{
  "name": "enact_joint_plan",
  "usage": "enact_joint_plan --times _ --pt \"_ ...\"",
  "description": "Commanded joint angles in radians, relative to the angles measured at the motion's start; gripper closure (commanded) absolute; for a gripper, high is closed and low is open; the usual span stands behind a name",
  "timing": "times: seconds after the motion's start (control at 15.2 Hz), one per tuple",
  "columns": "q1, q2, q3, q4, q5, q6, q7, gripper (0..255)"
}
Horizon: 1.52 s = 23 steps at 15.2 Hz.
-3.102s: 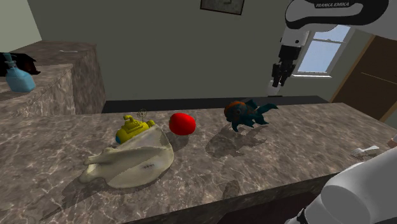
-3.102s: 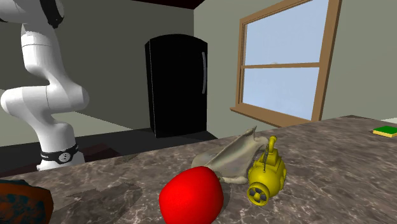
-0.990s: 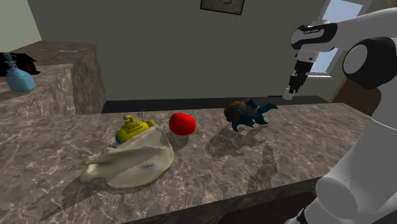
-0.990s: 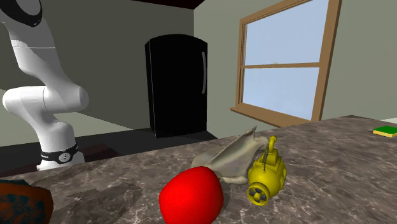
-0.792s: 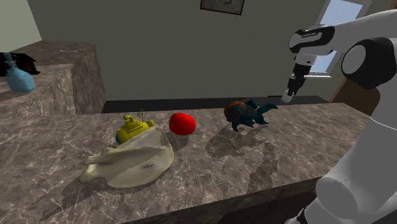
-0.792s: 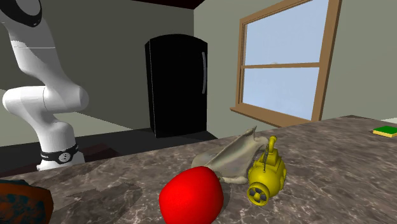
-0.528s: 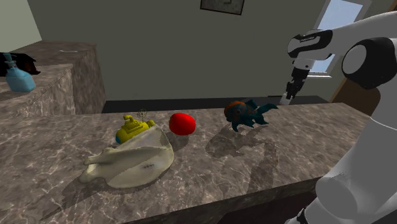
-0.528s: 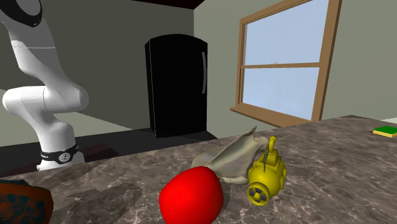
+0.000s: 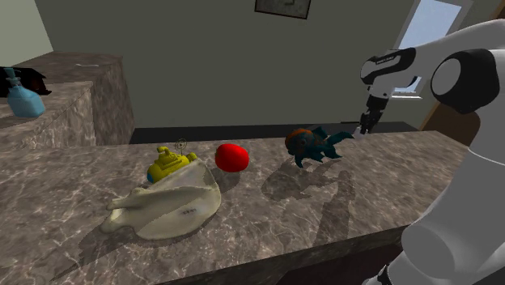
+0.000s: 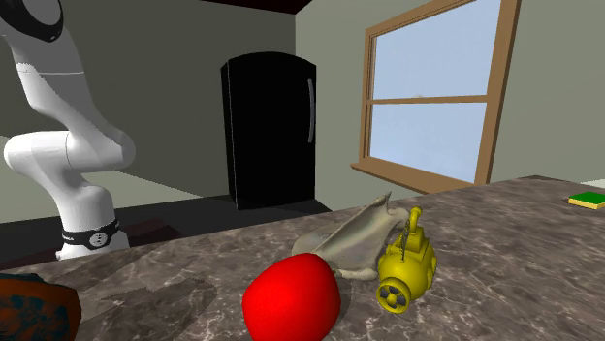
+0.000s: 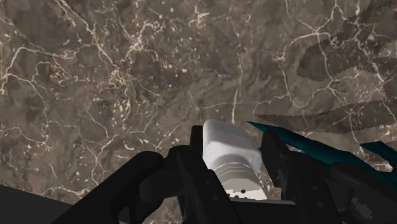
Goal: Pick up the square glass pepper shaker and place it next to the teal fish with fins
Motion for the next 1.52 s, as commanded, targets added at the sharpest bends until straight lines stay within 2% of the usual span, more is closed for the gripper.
enact_joint_plan --times 0.0,0.99,1.45 --pt "-0.001 0.006 0.001 -0.021 0.003 0.027 -0.002 255" --pt "-0.010 0.084 0.012 -0.131 0.043 0.207 -0.024 255" --pt "-0.011 0.088 0.012 -0.135 0.045 0.215 -0.025 255"
